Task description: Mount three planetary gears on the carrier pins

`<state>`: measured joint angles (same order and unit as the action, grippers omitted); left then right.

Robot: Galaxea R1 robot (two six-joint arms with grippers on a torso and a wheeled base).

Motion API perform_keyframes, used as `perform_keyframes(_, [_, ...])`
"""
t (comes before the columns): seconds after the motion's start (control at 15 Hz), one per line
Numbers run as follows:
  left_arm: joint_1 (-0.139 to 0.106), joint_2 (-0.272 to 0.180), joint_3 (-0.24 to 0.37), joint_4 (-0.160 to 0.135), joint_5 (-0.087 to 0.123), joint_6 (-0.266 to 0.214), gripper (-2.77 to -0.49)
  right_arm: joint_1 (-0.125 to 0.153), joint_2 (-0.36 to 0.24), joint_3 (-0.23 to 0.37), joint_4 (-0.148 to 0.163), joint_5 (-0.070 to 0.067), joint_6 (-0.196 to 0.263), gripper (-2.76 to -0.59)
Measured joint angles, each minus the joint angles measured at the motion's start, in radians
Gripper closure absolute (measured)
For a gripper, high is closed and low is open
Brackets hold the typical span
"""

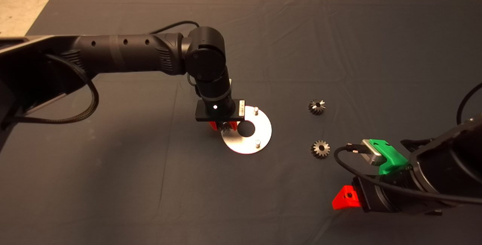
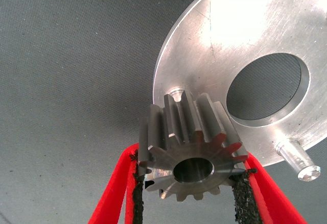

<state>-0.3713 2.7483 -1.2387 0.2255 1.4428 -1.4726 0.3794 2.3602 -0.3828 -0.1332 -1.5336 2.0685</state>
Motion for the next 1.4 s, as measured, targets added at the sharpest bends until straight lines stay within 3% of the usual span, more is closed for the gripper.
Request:
perform_keyframes(0.53, [0.000, 0.005, 0.001, 0.002, 0.001, 0.000, -0.91, 0.000, 0.000, 0.000, 0.000, 0.000, 0.000, -2.75])
perform_keyframes(0.93, [0.000, 0.005, 0.004, 0.002, 0.004, -0.004, -1.05, 0.000, 0.000, 0.000, 0.000, 0.000, 0.000, -2.75])
perform_keyframes(1.07, [0.000, 0.004, 0.006, 0.002, -0.004, -0.004, -1.17, 0.000, 0.000, 0.000, 0.000, 0.000, 0.000, -2.75])
perform_keyframes(1.27, [0.000, -0.029, 0.071, 0.002, -0.026, -0.007, -1.31, 0.000, 0.000, 0.000, 0.000, 0.000, 0.000, -2.75])
perform_keyframes(1.4, [-0.007, -0.091, 0.152, 0.002, -0.028, -0.018, -1.44, 0.000, -0.001, 0.000, 0.000, 0.000, -0.004, -2.75])
